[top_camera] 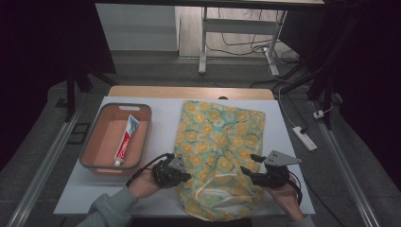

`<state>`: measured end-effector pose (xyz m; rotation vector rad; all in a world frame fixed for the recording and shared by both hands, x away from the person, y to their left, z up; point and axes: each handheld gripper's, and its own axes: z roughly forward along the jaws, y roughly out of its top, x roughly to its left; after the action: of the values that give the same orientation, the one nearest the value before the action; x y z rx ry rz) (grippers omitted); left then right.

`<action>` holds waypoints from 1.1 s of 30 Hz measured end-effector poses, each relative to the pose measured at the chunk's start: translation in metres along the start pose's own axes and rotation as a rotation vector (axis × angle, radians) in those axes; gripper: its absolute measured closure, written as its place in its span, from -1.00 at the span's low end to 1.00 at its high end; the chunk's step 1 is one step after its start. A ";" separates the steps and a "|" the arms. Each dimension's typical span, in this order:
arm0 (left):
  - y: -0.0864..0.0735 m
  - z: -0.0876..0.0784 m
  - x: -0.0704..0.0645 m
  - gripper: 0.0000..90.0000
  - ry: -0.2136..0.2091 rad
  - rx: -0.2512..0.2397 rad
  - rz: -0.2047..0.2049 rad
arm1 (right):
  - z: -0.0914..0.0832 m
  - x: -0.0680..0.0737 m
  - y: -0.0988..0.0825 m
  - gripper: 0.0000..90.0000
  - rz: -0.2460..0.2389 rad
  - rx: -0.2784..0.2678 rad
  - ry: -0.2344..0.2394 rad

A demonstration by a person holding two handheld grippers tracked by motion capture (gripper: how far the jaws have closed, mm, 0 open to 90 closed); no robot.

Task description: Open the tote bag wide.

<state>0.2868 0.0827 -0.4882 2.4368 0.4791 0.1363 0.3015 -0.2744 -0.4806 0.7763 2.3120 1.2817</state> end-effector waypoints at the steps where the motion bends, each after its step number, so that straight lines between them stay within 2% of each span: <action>1: 0.001 -0.002 0.000 0.99 -0.002 -0.021 -0.010 | 0.000 0.000 0.000 -0.17 0.001 -0.001 0.002; 4: 0.004 -0.010 0.002 0.99 0.006 -0.077 -0.031 | -0.001 0.000 0.001 -0.17 -0.001 -0.004 0.004; 5: 0.007 -0.017 0.004 0.99 0.011 -0.113 -0.038 | -0.002 0.002 0.003 -0.17 -0.002 -0.007 0.018; 7: 0.009 -0.020 0.005 0.99 0.016 -0.132 -0.043 | -0.004 0.008 0.009 -0.19 -0.016 -0.001 0.046; 10: 0.014 -0.028 0.008 0.99 0.028 -0.172 -0.054 | -0.007 0.024 0.021 -0.22 -0.054 0.009 0.116; 12: 0.016 -0.034 0.013 0.99 0.038 -0.209 -0.087 | -0.008 0.040 0.028 -0.21 -0.091 0.027 0.184; 14: 0.016 -0.037 0.016 0.99 0.046 -0.218 -0.101 | -0.004 0.057 0.033 -0.21 -0.139 0.070 0.258; 16: 0.016 -0.039 0.019 0.99 0.049 -0.231 -0.119 | 0.005 0.071 0.032 -0.21 -0.178 0.126 0.306; 17: 0.016 -0.039 0.019 0.99 0.049 -0.231 -0.119 | 0.005 0.071 0.032 -0.21 -0.178 0.126 0.306; 18: 0.016 -0.041 0.022 0.99 0.056 -0.235 -0.131 | 0.016 0.078 0.027 -0.21 -0.202 0.180 0.315; 20: 0.016 -0.043 0.025 0.99 0.063 -0.242 -0.141 | 0.025 0.077 0.022 -0.20 -0.195 0.235 0.326; 22: 0.015 -0.044 0.027 0.99 0.063 -0.246 -0.146 | 0.032 0.075 0.017 0.00 -0.176 0.280 0.304; 23: 0.015 -0.044 0.028 0.99 0.063 -0.252 -0.151 | 0.034 0.073 0.015 0.09 -0.182 0.296 0.295; 25: 0.014 -0.045 0.029 0.99 0.064 -0.253 -0.155 | 0.038 0.070 0.012 0.64 -0.180 0.312 0.312; 26: 0.014 -0.046 0.030 0.99 0.067 -0.254 -0.157 | 0.038 0.070 0.012 0.80 -0.184 0.316 0.313; 27: 0.013 -0.047 0.031 0.99 0.069 -0.255 -0.158 | 0.035 0.070 0.015 0.92 -0.200 0.307 0.295; 29: 0.012 -0.050 0.032 0.99 0.077 -0.262 -0.165 | 0.025 0.071 0.025 0.98 -0.229 0.247 0.261; 32: 0.012 -0.055 0.037 0.99 0.096 -0.278 -0.180 | 0.006 0.066 0.050 0.98 -0.249 0.136 0.189; 33: 0.013 -0.056 0.039 0.99 0.104 -0.281 -0.185 | 0.002 0.061 0.059 0.98 -0.241 0.111 0.163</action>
<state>0.3150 0.1204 -0.4373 2.1074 0.6813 0.2363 0.2719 -0.2094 -0.4354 0.4221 2.5325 1.1550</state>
